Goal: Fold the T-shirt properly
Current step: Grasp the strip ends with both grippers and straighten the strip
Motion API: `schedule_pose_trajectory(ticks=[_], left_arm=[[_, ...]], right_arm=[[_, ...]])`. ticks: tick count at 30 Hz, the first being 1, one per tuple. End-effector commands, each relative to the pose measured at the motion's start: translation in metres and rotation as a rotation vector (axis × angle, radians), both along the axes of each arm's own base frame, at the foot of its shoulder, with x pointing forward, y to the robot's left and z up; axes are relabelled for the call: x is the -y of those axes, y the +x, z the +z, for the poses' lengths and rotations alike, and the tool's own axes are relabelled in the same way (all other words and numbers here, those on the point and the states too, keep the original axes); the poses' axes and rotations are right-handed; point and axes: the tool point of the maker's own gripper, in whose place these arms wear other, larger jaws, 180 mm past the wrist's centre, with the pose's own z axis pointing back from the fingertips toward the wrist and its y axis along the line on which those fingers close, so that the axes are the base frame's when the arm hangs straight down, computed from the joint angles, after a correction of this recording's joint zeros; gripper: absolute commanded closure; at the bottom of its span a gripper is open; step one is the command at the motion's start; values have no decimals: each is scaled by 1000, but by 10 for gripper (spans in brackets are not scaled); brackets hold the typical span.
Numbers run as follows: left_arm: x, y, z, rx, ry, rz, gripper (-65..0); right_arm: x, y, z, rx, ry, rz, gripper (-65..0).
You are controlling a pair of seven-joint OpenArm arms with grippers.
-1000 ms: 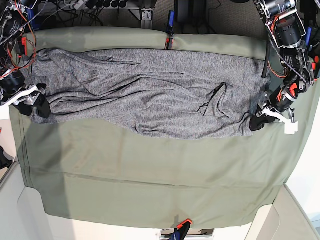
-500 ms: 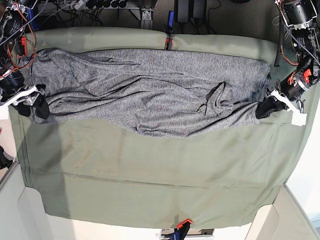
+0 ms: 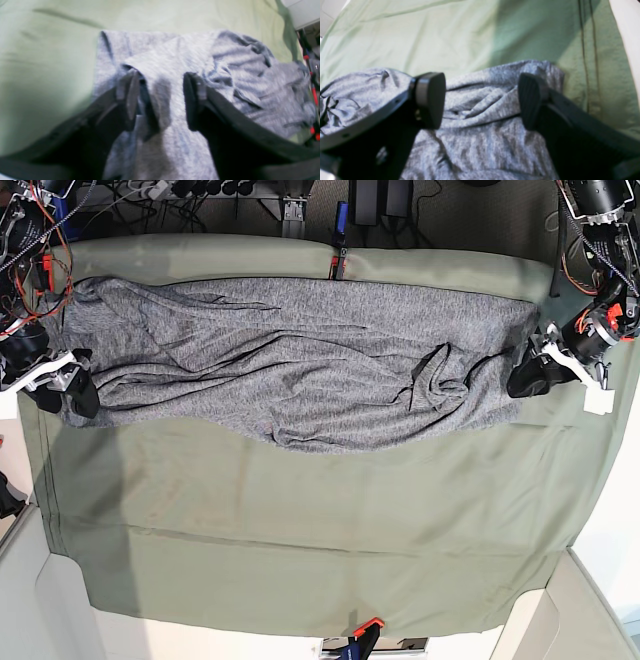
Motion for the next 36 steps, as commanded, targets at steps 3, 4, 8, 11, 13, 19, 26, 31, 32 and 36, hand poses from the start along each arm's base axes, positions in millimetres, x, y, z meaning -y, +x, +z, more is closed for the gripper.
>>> schedule_pose_trajectory(ticks=[3, 4, 8, 11, 13, 19, 26, 31, 32, 36], left_arm=[[-36, 5, 33, 104, 32, 87, -332], [-43, 2, 34, 103, 39, 101, -332], [-47, -8, 22, 61, 39, 107, -333], [-45, -12, 9, 25, 20, 108, -333], [-47, -14, -1, 7, 4, 124, -334], [-34, -20, -25, -45, -90, 127, -362], [-19, -18, -27, -50, -138, 94, -362], [-20, -19, -30, -64, -117, 87, -362], [-19, -20, -31, -67, -115, 86, -362], [-11, -23, -33, -92, -142, 58, -362]], right_arm=[[3, 8, 18, 65, -5, -2, -445], [3, 8, 18, 65, -5, -2, -445], [3, 9, 20, 72, -1, -3, -445], [3, 9, 19, 71, 0, -2, -445], [3, 8, 19, 66, -1, -1, -445], [3, 8, 19, 67, -1, -1, -445], [3, 8, 18, 60, -2, 1, -445], [3, 8, 18, 60, -1, 2, -445], [3, 8, 18, 60, -1, 2, -445], [2, 8, 19, 65, 8, 3, -445]])
